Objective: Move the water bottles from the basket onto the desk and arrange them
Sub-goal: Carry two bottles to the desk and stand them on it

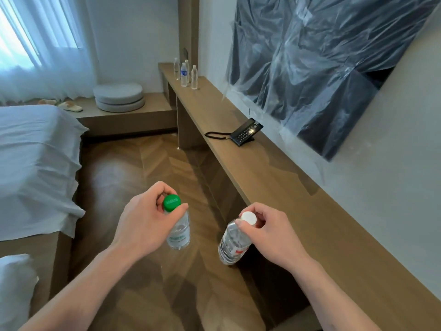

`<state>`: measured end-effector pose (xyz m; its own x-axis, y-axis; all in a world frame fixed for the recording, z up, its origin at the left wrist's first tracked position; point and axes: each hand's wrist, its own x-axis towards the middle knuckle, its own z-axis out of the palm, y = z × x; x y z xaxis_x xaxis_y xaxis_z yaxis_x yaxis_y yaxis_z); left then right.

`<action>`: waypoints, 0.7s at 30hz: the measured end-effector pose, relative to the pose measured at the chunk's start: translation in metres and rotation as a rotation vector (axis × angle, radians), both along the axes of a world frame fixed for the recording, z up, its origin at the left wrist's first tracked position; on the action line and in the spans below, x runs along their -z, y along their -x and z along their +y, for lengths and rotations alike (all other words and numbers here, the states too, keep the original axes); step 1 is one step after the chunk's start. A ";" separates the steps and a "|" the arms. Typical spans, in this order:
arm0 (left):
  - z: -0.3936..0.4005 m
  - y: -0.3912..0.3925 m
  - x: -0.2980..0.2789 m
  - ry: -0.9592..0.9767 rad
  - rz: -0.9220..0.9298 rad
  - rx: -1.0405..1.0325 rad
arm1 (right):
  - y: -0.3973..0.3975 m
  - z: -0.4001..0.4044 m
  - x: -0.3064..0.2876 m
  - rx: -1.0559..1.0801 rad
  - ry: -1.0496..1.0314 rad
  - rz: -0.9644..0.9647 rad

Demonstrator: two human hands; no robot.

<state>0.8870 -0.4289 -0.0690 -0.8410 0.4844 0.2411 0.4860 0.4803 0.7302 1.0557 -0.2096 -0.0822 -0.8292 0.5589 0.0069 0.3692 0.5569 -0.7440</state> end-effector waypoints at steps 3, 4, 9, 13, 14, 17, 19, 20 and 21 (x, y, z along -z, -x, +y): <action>0.009 0.044 -0.007 -0.003 -0.005 -0.010 | 0.040 0.011 -0.004 0.023 0.008 0.015; 0.013 0.060 -0.009 -0.006 -0.007 -0.015 | 0.054 0.016 -0.006 0.032 0.006 0.023; 0.041 0.134 -0.007 -0.004 -0.027 -0.012 | 0.129 0.047 -0.005 0.021 0.020 0.031; 0.073 0.190 -0.001 0.018 -0.066 0.010 | 0.193 0.080 0.005 0.003 0.049 0.021; 0.082 0.205 0.000 0.020 -0.074 0.020 | 0.209 0.089 0.007 0.005 0.060 0.019; 0.108 0.252 -0.002 0.020 -0.031 0.038 | 0.263 0.119 0.012 -0.006 0.086 0.025; 0.124 0.282 -0.008 0.040 -0.058 0.001 | 0.300 0.134 0.009 -0.023 0.082 0.009; 0.131 0.297 -0.011 0.039 -0.070 -0.025 | 0.317 0.142 0.007 -0.035 0.083 0.007; 0.137 0.311 -0.013 0.031 -0.067 -0.048 | 0.335 0.151 0.007 -0.046 0.083 0.011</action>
<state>0.5757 -0.2914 -0.0557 -0.8771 0.4496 0.1687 0.4122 0.5247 0.7448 0.7203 -0.0585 -0.0887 -0.8542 0.5191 -0.0286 0.3361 0.5095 -0.7921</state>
